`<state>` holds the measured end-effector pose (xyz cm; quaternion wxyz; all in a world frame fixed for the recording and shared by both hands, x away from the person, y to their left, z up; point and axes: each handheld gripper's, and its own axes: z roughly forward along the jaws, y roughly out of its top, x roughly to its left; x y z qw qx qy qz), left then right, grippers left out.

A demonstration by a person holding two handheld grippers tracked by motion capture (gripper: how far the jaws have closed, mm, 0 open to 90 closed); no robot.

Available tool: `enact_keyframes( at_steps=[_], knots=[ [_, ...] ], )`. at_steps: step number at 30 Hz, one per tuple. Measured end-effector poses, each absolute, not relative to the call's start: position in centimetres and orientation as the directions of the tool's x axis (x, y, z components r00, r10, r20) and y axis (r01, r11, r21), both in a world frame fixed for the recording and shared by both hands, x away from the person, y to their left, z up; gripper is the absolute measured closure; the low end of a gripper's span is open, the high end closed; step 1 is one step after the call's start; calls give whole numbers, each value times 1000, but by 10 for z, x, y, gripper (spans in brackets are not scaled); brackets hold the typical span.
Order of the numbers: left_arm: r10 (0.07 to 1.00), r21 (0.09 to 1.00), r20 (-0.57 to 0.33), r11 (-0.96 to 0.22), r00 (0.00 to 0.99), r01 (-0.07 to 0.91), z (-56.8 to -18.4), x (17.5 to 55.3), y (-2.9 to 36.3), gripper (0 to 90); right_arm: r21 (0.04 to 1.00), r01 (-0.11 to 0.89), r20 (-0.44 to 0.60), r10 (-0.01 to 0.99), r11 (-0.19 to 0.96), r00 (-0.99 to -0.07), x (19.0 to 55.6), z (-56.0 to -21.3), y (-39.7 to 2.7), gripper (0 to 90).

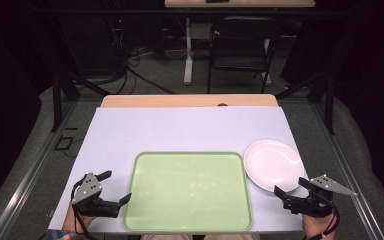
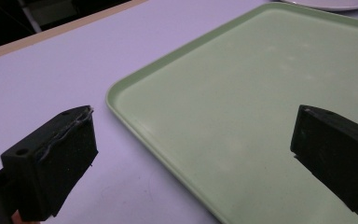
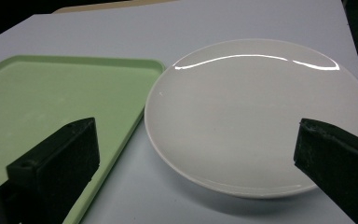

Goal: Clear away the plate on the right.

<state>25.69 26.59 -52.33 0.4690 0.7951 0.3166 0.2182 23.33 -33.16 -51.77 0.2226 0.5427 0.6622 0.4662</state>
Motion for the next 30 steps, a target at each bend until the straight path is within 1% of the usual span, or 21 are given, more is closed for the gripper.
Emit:
enact_keyframes(
  at_steps=[9,20,30],
  knots=[
    [715,888,42,-347,698,302,-523,257,267,0,828,553,271,932,-99,-240,240,-525,-343,0],
    [715,887,40,-346,698,304,-524,258,266,0,797,585,315,930,-151,-189,245,-530,-350,0],
    [710,882,47,-359,702,304,-525,259,265,0,756,613,386,913,-229,-135,252,-536,-357,0]
  ],
)
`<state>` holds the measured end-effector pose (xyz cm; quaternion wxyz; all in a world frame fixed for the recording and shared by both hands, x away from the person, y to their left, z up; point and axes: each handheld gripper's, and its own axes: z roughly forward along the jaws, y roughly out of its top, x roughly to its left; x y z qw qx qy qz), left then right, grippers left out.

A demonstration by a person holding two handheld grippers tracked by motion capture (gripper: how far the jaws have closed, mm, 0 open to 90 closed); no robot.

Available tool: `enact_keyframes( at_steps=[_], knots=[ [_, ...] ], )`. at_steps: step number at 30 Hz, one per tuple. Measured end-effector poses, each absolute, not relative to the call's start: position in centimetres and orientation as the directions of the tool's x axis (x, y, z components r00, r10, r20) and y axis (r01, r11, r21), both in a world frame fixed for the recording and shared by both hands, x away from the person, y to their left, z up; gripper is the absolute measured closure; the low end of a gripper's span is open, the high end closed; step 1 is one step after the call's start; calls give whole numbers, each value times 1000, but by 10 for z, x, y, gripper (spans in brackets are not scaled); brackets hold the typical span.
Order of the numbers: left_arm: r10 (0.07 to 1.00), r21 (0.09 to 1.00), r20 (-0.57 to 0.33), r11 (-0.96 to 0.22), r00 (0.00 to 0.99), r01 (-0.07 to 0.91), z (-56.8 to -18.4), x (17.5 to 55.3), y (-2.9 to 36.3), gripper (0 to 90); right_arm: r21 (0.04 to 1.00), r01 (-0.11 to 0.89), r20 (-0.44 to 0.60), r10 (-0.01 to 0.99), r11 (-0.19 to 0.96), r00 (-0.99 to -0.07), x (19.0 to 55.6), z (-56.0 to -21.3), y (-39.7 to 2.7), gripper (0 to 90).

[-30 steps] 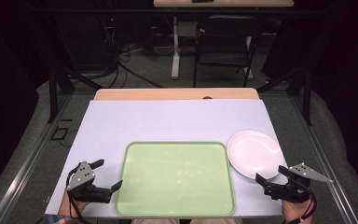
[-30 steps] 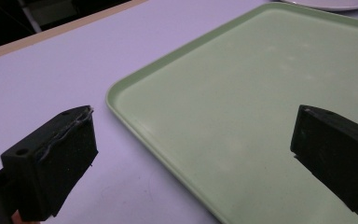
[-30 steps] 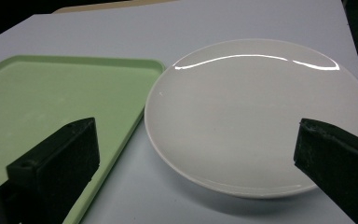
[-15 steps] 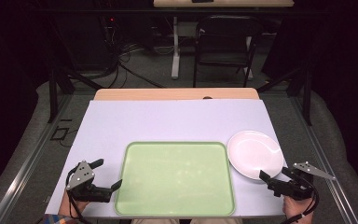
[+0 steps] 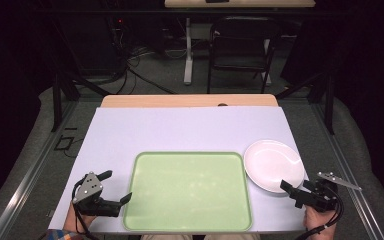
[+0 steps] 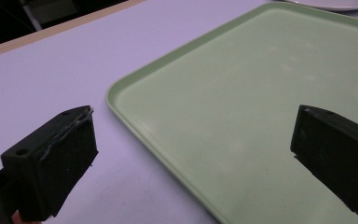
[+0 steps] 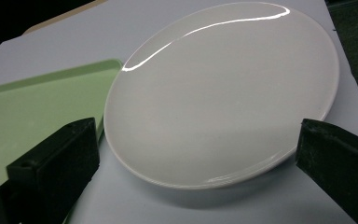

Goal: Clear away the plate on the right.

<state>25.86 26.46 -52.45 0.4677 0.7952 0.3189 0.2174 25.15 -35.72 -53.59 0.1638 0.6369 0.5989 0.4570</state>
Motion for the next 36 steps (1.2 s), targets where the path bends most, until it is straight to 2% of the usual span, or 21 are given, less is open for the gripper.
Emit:
enact_keyframes(
  at_steps=[13,31,36],
  knots=[
    [709,880,48,-364,703,306,-525,259,263,0,688,624,506,861,-370,-46,262,-546,-374,0],
    [705,872,65,-384,706,303,-526,259,262,0,621,637,574,819,-456,27,274,-556,-384,0],
    [705,871,68,-388,706,303,-526,259,263,0,581,631,623,780,-514,62,276,-560,-388,23]
  ],
)
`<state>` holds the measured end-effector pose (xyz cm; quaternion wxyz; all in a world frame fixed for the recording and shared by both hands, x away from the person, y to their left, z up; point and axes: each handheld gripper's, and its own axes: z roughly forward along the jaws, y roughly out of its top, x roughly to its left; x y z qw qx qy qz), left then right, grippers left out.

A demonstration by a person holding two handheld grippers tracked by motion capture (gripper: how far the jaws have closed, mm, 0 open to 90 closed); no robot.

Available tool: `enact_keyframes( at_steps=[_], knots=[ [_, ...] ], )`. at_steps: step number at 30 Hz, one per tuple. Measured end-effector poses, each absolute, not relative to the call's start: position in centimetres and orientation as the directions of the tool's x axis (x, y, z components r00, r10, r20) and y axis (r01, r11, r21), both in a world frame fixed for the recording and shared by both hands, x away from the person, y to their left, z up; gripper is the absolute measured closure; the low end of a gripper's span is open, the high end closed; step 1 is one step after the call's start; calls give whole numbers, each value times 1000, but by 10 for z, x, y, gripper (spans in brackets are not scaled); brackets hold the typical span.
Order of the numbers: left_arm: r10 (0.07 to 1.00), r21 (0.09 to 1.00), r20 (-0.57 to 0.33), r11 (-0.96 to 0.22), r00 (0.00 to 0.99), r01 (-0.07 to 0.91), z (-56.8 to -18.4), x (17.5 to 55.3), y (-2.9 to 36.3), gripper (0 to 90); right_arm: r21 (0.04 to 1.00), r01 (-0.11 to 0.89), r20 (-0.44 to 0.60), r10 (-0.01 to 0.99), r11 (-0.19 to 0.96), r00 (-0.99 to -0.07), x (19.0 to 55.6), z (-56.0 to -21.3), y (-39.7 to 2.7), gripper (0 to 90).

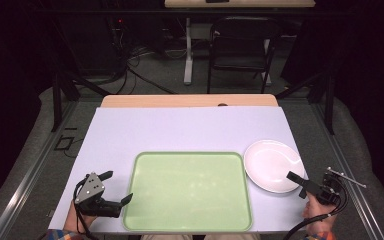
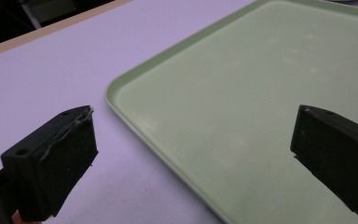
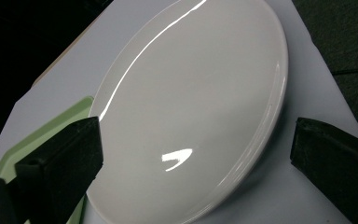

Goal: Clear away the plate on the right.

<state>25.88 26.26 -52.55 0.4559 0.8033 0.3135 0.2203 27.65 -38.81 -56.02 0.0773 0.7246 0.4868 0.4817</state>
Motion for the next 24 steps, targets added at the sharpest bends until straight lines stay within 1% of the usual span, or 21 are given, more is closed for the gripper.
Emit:
enact_keyframes(
  at_steps=[2,3,4,5,8,9,11,18,24],
  knots=[
    [704,870,68,-388,707,303,-526,259,263,0,573,629,634,771,-525,65,277,-561,-389,38],
    [704,870,68,-389,707,303,-526,259,262,0,572,624,629,773,-532,82,278,-561,-390,102],
    [704,870,68,-389,707,303,-526,259,262,0,572,624,629,773,-532,82,278,-561,-390,102],
    [704,870,68,-389,707,304,-526,259,262,0,566,623,633,769,-540,91,279,-561,-390,136],
    [704,869,69,-391,707,304,-526,259,262,0,564,620,632,768,-546,102,280,-561,-390,142],
    [705,869,69,-390,706,305,-526,259,263,0,564,619,631,768,-547,105,281,-562,-391,163],
    [705,869,68,-389,705,305,-526,259,263,0,562,617,632,767,-552,112,281,-562,-391,168],
    [707,869,69,-389,704,305,-526,259,262,0,550,599,631,759,-582,159,285,-562,-391,286],
    [707,870,68,-387,704,304,-526,259,263,0,547,580,635,751,-604,183,289,-564,-391,347]
  ],
)
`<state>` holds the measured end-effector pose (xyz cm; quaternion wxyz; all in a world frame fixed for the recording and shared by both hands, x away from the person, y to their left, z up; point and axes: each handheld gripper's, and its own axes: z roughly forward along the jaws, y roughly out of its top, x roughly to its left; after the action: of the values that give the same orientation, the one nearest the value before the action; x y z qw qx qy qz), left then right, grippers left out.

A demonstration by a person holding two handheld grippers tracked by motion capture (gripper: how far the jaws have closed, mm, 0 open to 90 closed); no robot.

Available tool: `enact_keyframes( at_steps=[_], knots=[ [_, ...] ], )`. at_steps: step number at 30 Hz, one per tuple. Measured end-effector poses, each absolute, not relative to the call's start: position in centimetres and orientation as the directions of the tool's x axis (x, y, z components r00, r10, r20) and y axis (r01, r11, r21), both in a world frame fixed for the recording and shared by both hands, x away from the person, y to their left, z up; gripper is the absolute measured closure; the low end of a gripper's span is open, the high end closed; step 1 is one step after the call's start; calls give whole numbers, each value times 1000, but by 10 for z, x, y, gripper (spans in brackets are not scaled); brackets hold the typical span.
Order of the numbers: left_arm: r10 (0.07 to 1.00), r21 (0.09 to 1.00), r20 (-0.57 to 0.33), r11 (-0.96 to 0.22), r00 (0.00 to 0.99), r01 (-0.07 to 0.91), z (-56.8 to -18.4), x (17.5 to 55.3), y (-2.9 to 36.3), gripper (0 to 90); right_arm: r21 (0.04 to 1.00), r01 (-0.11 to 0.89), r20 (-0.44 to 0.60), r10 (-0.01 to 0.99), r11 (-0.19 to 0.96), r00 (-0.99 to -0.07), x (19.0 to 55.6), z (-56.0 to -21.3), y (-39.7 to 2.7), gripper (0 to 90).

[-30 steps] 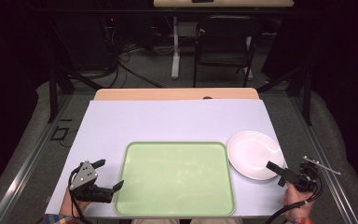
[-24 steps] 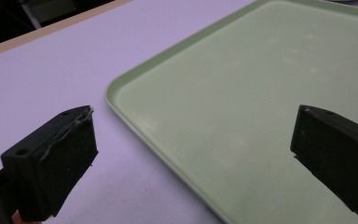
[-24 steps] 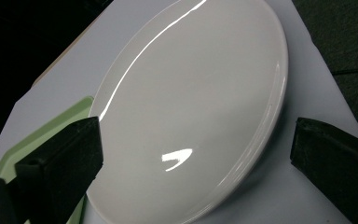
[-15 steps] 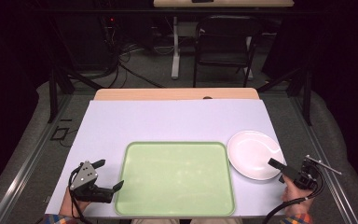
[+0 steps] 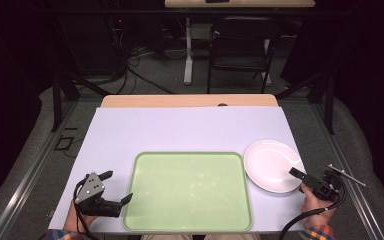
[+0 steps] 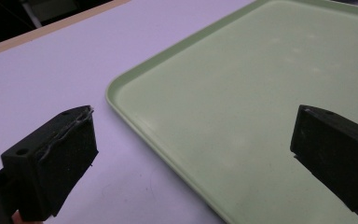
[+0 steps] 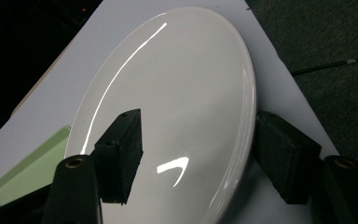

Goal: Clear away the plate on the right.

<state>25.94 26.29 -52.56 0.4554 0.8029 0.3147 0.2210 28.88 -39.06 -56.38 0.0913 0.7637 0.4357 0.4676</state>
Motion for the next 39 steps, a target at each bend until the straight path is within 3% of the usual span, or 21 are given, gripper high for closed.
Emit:
enact_keyframes(
  at_steps=[7,31,39],
  knots=[
    [709,871,67,-384,702,305,-526,260,263,1,544,568,628,749,-617,212,288,-565,-392,465],
    [712,872,71,-385,699,304,-526,261,264,13,533,537,601,739,-654,304,291,-568,-393,734],
    [709,872,81,-391,700,295,-526,261,264,21,497,522,648,697,-693,307,289,-571,-399,793]
  ],
)
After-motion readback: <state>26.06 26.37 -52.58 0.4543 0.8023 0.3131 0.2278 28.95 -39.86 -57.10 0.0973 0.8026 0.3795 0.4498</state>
